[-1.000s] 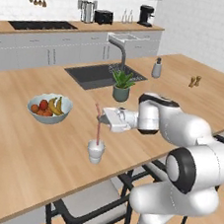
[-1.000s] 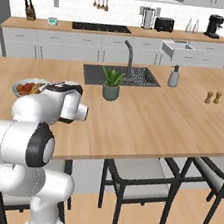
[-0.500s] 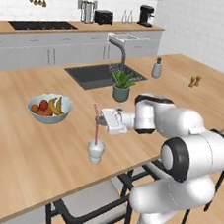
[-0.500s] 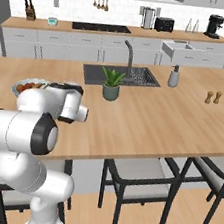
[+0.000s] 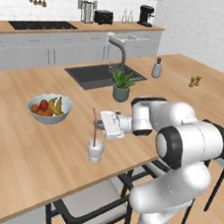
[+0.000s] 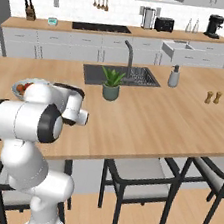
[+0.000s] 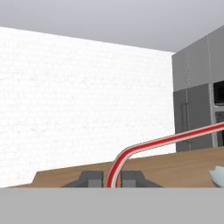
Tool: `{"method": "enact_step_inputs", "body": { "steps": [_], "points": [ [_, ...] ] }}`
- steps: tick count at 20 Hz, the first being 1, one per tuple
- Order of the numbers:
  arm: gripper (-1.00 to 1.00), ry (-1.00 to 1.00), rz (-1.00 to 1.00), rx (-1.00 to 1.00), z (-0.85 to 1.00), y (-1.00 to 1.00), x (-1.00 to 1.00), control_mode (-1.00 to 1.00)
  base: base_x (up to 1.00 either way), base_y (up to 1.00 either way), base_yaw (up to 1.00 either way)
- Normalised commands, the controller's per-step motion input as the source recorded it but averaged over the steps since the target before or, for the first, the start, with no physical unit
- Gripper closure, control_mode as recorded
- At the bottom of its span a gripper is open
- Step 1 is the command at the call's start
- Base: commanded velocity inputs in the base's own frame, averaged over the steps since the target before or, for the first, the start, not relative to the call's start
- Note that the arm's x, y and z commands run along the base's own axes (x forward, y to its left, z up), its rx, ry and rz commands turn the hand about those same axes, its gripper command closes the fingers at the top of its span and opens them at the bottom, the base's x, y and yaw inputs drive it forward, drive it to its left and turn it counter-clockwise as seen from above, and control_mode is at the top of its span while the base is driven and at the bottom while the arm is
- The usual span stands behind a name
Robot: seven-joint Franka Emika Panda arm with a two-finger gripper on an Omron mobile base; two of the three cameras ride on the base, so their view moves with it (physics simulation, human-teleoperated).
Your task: Take a straw from the drawer in front and place it inside the glass cup on the dining counter.
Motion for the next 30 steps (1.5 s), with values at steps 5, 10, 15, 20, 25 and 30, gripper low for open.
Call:
{"method": "enact_step_inputs", "body": {
  "steps": [5,10,15,20,25,30],
  "points": [
    [1.0,-0.02,0.0,0.0,-0.3,0.06,0.2,-1.0,0.0,0.0,0.0],
    [1.0,-0.01,0.0,0.0,-0.23,0.06,-0.08,-1.0,0.0,0.0,0.0],
    [1.0,-0.06,0.0,0.0,-0.01,0.0,-0.71,-1.0,0.0,0.0,0.0],
    [1.0,-0.08,0.0,0.0,0.0,0.0,-0.69,-1.0,0.0,0.0,0.0],
    [1.0,-0.07,0.0,0.0,-0.09,0.0,-0.18,-1.0,0.0,0.0,0.0],
    [-1.0,-0.09,0.0,0.0,-0.17,-0.15,0.01,-1.0,0.0,0.0,0.0]
  ]
}}
